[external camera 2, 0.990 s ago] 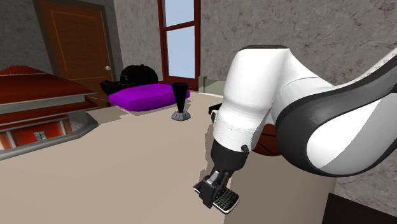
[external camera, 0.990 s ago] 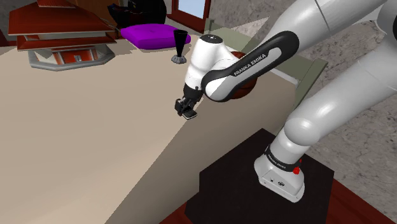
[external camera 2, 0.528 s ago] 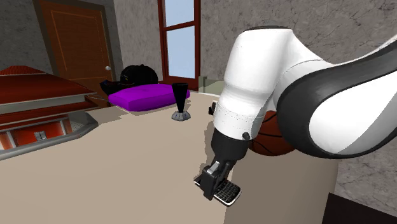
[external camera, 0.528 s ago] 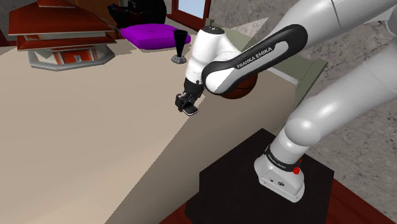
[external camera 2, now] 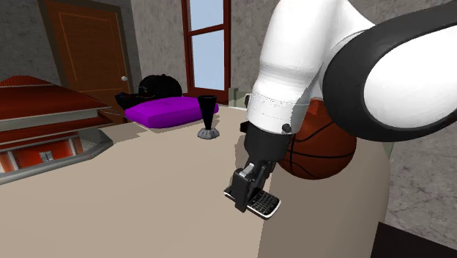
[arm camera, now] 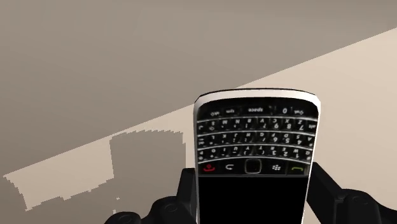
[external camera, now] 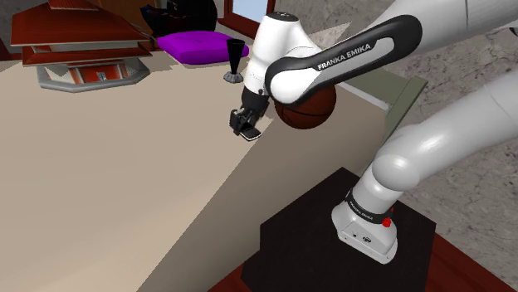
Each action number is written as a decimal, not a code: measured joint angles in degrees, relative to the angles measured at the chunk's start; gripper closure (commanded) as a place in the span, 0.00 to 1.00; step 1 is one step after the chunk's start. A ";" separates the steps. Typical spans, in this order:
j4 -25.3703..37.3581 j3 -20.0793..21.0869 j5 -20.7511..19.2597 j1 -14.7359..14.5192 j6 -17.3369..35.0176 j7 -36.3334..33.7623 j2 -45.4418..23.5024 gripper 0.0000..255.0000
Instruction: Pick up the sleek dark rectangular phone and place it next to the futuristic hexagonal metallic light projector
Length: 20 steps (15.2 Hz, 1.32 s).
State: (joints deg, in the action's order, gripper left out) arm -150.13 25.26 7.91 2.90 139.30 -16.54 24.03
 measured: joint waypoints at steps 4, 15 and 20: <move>1.88 -0.83 0.31 -0.33 -3.86 0.54 2.01 1.00; 7.96 -2.43 0.33 -0.61 -13.34 1.15 5.50 1.00; 10.83 -3.33 0.18 -0.56 -17.43 1.63 6.71 1.00</move>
State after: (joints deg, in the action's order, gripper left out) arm -139.30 21.93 8.09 2.34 121.87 -14.91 30.74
